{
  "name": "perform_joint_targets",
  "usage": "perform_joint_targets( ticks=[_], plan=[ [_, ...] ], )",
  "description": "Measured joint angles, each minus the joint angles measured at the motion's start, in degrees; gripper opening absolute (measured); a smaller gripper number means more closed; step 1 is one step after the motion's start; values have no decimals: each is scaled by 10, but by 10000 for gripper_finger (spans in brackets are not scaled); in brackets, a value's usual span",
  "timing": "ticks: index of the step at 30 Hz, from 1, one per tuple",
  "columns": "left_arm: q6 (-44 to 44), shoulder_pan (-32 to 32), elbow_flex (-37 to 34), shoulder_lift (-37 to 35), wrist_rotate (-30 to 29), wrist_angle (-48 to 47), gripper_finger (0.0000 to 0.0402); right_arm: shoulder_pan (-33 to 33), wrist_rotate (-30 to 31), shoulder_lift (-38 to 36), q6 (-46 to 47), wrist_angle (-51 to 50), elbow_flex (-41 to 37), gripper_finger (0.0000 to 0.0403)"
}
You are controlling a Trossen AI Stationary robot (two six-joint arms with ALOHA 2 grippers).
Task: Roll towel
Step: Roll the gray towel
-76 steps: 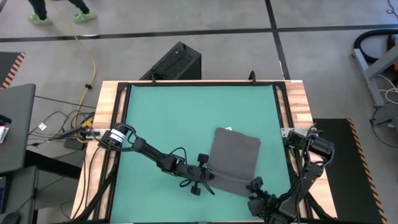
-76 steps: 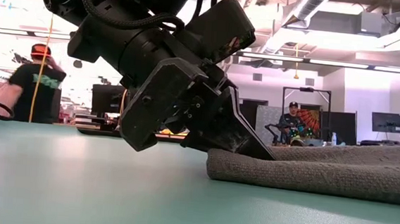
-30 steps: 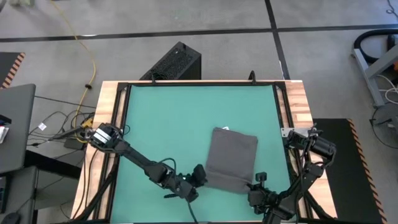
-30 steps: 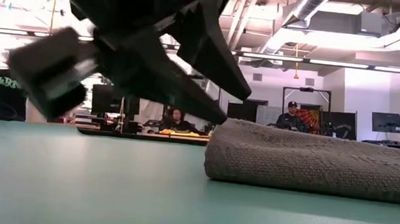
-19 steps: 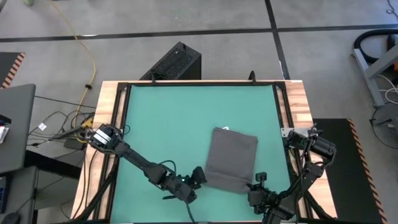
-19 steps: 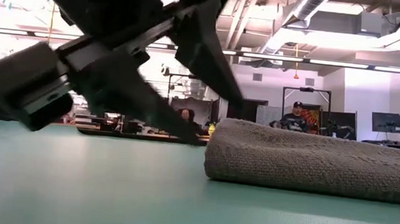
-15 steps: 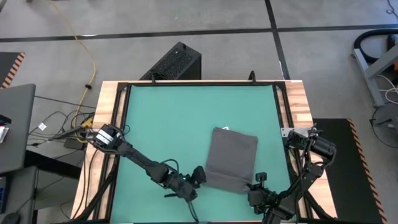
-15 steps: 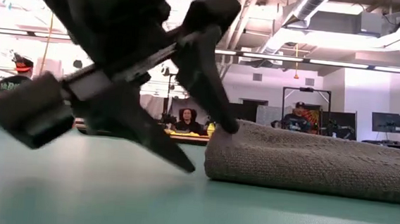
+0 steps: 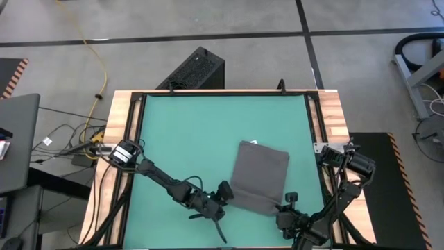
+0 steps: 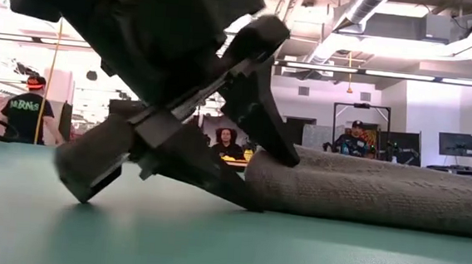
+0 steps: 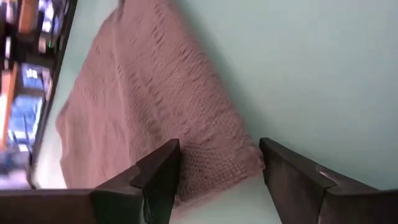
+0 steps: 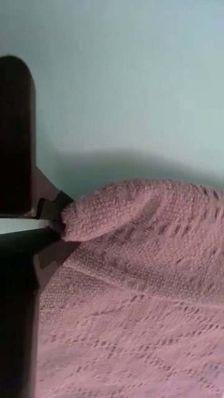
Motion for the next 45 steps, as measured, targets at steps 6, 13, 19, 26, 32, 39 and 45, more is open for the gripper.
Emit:
perform_joint_targets(
  ticks=[6,13,19,26,32,39,45],
  plan=[
    [-108,19,0,2,-3,-11,172,0,0,0,-2,1,0,30],
    [-162,43,-1,3,36,-12,65,0,-10,0,4,4,0,28],
    [-255,36,12,4,62,-62,14,0,-24,1,-1,14,30,24],
    [-364,-10,83,-8,134,-164,11,-5,-51,2,18,27,74,23],
    [-415,-19,168,-10,172,-232,13,-6,-86,2,75,46,90,23],
    [-509,33,173,-11,316,-231,13,16,-67,2,122,61,108,23],
    [-542,57,152,-11,369,-202,13,35,-36,-1,191,60,121,23]
  ],
)
